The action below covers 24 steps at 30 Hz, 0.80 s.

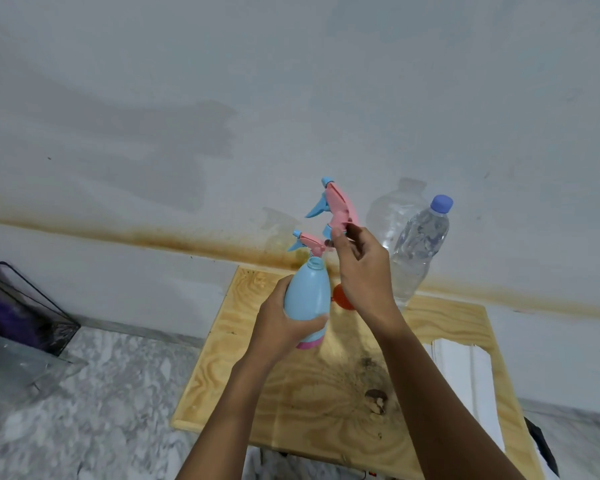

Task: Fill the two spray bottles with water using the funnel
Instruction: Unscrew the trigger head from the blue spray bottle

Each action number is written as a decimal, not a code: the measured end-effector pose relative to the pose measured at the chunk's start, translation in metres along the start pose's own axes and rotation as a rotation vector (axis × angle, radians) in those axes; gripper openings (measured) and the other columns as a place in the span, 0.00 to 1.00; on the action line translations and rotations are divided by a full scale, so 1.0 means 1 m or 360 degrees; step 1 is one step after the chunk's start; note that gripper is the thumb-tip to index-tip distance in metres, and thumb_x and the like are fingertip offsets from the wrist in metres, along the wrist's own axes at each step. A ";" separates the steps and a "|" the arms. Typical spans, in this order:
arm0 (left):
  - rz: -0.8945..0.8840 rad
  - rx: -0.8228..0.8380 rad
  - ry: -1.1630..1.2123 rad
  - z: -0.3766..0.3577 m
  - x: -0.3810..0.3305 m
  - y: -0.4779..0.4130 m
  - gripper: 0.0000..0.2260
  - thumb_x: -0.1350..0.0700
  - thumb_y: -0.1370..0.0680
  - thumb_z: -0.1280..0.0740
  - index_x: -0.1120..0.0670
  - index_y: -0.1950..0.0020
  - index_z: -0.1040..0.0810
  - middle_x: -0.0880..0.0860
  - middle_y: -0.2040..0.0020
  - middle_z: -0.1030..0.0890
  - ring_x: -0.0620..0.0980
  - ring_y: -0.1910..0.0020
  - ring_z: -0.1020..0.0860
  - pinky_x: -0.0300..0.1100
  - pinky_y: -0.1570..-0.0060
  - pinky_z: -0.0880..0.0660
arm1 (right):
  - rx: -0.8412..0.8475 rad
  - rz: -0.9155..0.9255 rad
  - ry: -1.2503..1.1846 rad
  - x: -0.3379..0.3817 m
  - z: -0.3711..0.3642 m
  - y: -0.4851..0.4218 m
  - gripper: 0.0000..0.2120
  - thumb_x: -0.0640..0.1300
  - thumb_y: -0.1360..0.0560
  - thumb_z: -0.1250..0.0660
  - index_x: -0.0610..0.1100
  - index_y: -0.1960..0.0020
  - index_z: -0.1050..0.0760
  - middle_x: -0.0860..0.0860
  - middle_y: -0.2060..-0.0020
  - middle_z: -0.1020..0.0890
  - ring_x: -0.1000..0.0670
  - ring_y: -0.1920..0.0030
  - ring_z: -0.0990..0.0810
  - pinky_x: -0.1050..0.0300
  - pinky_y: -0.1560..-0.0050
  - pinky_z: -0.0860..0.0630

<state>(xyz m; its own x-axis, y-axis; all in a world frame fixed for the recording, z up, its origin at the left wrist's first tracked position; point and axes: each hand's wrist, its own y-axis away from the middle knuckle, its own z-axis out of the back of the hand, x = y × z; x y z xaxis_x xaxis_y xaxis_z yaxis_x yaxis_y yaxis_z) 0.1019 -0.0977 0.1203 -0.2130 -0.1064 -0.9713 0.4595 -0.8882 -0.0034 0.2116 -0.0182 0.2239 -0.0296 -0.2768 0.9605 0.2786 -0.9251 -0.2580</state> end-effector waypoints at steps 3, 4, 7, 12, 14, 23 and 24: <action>0.0074 0.0029 -0.0001 -0.006 0.014 -0.004 0.36 0.44 0.41 0.20 0.39 0.36 0.30 0.42 0.43 0.23 0.46 0.46 0.21 0.52 0.54 0.17 | -0.0083 0.0026 -0.0055 0.004 0.007 -0.003 0.06 0.47 0.18 0.38 0.56 0.49 0.23 0.46 0.55 0.16 0.48 0.52 0.17 0.68 0.54 0.25; 0.0097 0.0036 0.0012 -0.008 0.018 -0.004 0.36 0.45 0.41 0.19 0.39 0.37 0.30 0.43 0.43 0.22 0.47 0.47 0.20 0.52 0.55 0.17 | -0.0131 0.0039 -0.0116 0.006 0.009 -0.004 0.06 0.46 0.18 0.39 0.54 0.46 0.23 0.49 0.53 0.16 0.51 0.50 0.16 0.65 0.49 0.23; 0.0167 0.0045 0.0023 -0.015 0.035 -0.006 0.34 0.51 0.39 0.18 0.40 0.38 0.31 0.46 0.44 0.23 0.49 0.48 0.20 0.52 0.57 0.17 | -0.0299 0.0060 -0.0324 0.016 0.024 -0.010 0.09 0.44 0.16 0.42 0.48 0.39 0.25 0.53 0.47 0.18 0.55 0.49 0.17 0.58 0.45 0.20; 0.0275 -0.0018 -0.0118 -0.030 0.068 -0.006 0.34 0.49 0.41 0.19 0.41 0.40 0.32 0.45 0.48 0.22 0.48 0.52 0.20 0.50 0.60 0.18 | -0.0291 -0.0069 -0.0212 0.004 0.057 -0.016 0.07 0.44 0.17 0.40 0.50 0.45 0.24 0.56 0.54 0.18 0.57 0.53 0.17 0.58 0.49 0.20; 0.0262 -0.0032 -0.0267 -0.036 0.077 -0.005 0.34 0.51 0.40 0.18 0.43 0.41 0.34 0.43 0.50 0.24 0.44 0.55 0.22 0.35 0.66 0.24 | -0.0189 -0.0214 -0.0013 -0.022 0.067 -0.008 0.06 0.44 0.18 0.39 0.51 0.47 0.24 0.54 0.55 0.17 0.55 0.54 0.16 0.58 0.50 0.20; 0.0374 -0.0118 -0.0438 -0.054 0.111 0.005 0.35 0.51 0.40 0.18 0.48 0.41 0.36 0.48 0.48 0.24 0.53 0.51 0.22 0.51 0.57 0.22 | 0.0144 -0.0870 0.0441 -0.148 0.077 0.037 0.09 0.50 0.17 0.42 0.47 0.44 0.25 0.47 0.50 0.18 0.48 0.52 0.18 0.55 0.54 0.23; 0.0356 -0.0125 -0.0450 -0.055 0.113 0.006 0.36 0.51 0.40 0.18 0.47 0.41 0.36 0.48 0.47 0.24 0.54 0.50 0.22 0.52 0.57 0.21 | 0.0190 -0.0930 0.0392 -0.154 0.075 0.040 0.11 0.52 0.17 0.42 0.48 0.43 0.26 0.49 0.49 0.19 0.49 0.50 0.18 0.58 0.55 0.23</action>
<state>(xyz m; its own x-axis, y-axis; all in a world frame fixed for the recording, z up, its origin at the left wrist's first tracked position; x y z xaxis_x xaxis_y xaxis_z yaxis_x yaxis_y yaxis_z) 0.1281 -0.0901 -0.0028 -0.3247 -0.4231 -0.8459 0.5841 -0.7932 0.1726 0.2993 0.0071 0.0732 -0.4244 0.1990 0.8833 0.2541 -0.9102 0.3271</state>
